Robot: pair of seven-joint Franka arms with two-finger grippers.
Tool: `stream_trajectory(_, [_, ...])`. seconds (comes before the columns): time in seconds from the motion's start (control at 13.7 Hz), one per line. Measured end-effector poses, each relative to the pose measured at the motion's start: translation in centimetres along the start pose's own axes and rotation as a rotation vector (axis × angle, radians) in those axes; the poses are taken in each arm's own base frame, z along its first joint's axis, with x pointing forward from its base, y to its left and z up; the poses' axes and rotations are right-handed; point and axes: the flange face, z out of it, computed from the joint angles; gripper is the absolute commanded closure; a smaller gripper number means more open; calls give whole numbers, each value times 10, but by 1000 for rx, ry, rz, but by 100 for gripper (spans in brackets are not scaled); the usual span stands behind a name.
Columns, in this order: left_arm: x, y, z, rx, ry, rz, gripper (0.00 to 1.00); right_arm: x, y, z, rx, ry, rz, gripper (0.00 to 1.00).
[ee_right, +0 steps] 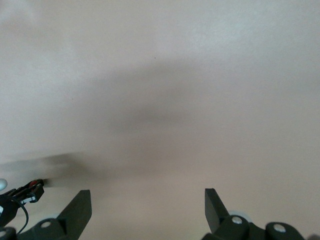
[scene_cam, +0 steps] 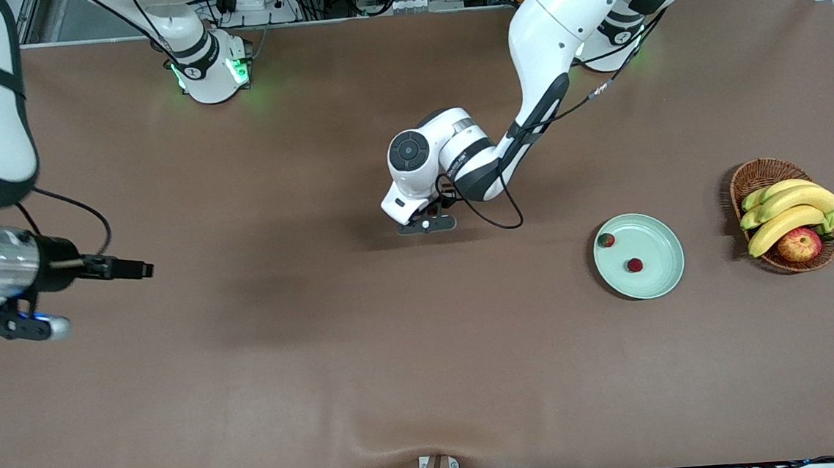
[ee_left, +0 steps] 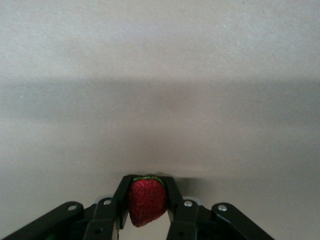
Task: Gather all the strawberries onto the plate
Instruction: 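Lower the strawberry onto the plate and open the left gripper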
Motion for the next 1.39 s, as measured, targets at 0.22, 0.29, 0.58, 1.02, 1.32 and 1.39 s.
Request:
stream_trajectory(0.22, [51,-40,-38,-33,43,-101,98,-41,0,-50,-62,86,-14,0])
stream_trajectory(0.29, [79,-68,-57,-41,59,-159,98,-57,-1,-64,-71,106,-18,0])
stream_trajectory(0.58, [179,-236,-93,0,40,-415,100,-107,4,-79,-99,139,-19,0])
stream_trajectory(1.02, [225,-411,-55,72,-23,-440,100,-104,21,-85,-102,181,11,0])
stream_trajectory(1.32, [229,-457,-44,68,-51,-427,13,-103,18,-97,-97,206,7,0])
stream_trajectory(1.39, [228,-461,-38,70,-62,-425,0,-102,19,-96,-97,204,8,0])
